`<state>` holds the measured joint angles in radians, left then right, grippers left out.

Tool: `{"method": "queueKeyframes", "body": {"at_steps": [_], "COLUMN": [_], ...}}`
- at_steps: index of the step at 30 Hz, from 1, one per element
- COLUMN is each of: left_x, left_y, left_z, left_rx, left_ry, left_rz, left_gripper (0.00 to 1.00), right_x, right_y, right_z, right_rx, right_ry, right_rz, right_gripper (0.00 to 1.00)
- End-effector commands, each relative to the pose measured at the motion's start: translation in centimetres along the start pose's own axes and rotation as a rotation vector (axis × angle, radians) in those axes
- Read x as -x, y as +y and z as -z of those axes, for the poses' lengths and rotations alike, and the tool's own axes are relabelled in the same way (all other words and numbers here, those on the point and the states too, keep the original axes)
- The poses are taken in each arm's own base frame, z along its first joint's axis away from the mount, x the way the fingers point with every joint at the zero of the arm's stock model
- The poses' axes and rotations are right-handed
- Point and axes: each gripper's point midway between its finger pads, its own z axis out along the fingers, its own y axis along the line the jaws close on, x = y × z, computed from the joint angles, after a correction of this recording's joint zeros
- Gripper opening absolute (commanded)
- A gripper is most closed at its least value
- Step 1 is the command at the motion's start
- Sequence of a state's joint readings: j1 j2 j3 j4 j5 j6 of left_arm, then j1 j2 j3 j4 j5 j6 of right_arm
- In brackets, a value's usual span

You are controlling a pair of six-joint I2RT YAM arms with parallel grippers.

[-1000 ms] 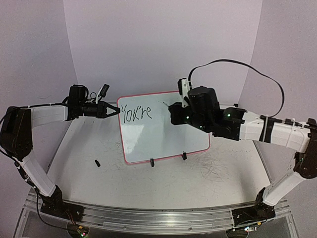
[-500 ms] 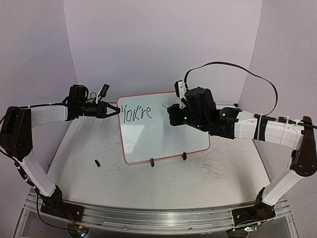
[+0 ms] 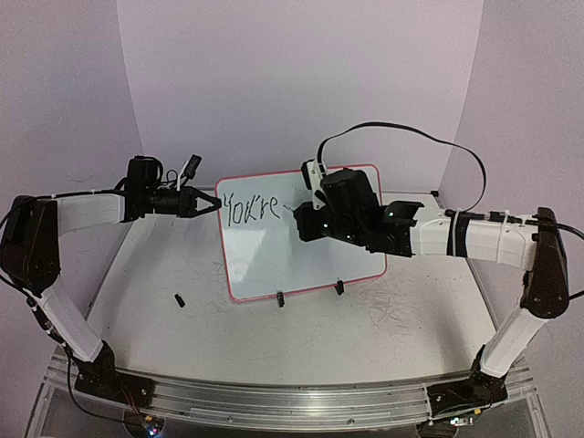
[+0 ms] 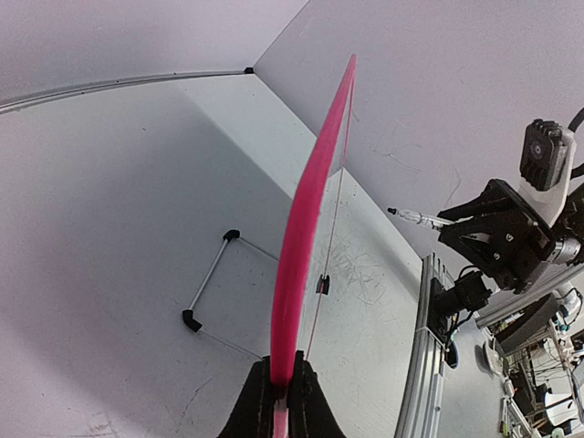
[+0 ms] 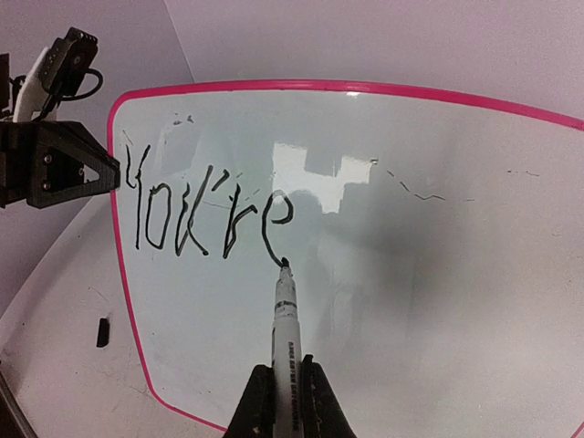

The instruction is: Write a sentence on the whiteboard

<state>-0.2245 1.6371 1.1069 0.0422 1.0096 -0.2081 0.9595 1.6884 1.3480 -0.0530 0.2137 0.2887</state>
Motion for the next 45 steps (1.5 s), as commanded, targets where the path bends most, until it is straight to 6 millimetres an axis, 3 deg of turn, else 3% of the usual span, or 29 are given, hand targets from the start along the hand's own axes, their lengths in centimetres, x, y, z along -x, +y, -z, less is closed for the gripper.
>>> {"method": "queueKeyframes", "body": {"at_steps": [1, 10, 22, 35, 42, 45], "left_x": [1.2, 1.3, 1.3, 1.1, 1.1, 1.1], "left_y": [-1.5, -1.5, -1.6, -1.4, -1.4, -1.4], "left_z": [0.0, 0.0, 0.1, 0.0, 0.0, 0.0], "left_rx": [-0.016, -0.009, -0.007, -0.008, -0.007, -0.009], "left_ry": [-0.009, -0.011, -0.011, -0.008, -0.007, -0.006], "left_rz": [-0.044, -0.045, -0.048, -0.045, -0.044, -0.043], "left_gripper": [0.0, 0.0, 0.0, 0.0, 0.0, 0.0], "right_x": [2.2, 2.4, 2.2, 0.4, 0.6, 0.7], "right_y": [1.1, 0.4, -2.7, -1.1, -2.5, -2.1], "right_z": [0.0, 0.0, 0.2, -0.3, -0.5, -0.8], "right_rx": [0.025, -0.015, -0.117, -0.009, -0.07, -0.05], "right_ry": [-0.055, -0.066, -0.077, -0.025, -0.061, -0.059], "right_rz": [-0.002, 0.006, -0.009, 0.028, -0.032, -0.028], "right_gripper": [0.0, 0.0, 0.0, 0.0, 0.0, 0.0]}}
